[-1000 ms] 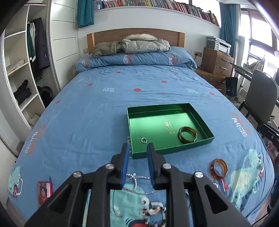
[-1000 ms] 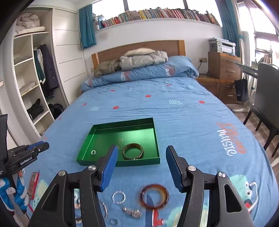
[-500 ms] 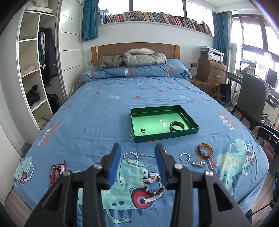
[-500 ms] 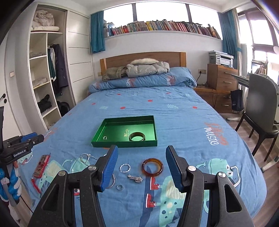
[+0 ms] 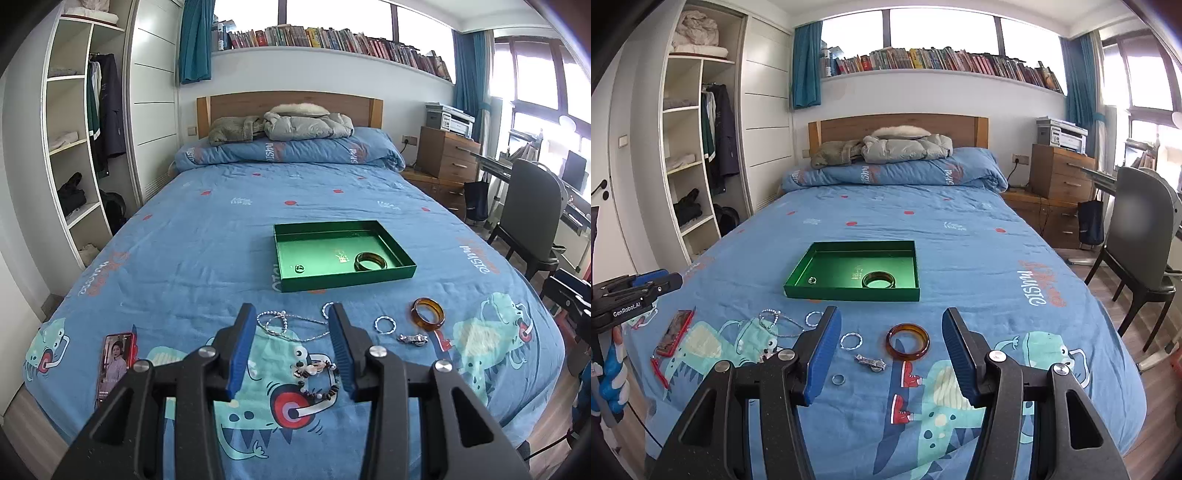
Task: Organize jewelry
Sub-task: 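Withdraw both grippers from the tray back toward the remaining jewelry, then grasp the beaded bracelet with the left gripper while the right gripper grasps a silver band ring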
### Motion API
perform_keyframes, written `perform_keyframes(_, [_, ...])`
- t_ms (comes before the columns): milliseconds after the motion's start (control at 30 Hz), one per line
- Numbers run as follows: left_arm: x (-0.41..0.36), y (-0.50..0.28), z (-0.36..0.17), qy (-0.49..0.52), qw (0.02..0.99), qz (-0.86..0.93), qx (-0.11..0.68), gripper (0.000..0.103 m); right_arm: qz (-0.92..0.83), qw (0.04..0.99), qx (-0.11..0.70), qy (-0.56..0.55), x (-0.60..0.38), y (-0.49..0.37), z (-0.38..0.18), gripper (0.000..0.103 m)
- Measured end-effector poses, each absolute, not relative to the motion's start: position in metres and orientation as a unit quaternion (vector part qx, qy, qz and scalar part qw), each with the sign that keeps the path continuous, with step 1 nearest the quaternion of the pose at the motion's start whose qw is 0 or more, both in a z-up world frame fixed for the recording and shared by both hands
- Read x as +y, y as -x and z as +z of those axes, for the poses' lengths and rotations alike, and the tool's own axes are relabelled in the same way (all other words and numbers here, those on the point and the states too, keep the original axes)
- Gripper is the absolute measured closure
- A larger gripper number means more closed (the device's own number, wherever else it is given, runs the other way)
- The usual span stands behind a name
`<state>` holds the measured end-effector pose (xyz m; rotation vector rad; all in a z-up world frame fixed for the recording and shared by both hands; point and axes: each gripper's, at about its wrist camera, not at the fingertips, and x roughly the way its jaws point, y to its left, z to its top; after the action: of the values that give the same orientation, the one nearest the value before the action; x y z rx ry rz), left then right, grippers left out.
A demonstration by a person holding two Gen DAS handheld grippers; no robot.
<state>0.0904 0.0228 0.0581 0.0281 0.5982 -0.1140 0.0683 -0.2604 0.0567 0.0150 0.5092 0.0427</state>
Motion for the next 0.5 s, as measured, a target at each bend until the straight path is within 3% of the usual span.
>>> perform_keyframes(500, [0.036, -0.097, 0.004, 0.01, 0.942, -0.018, 0.334, 0.064, 0.056, 0.956, 0.287, 0.005, -0.261, -0.084, 0.0, 0.049])
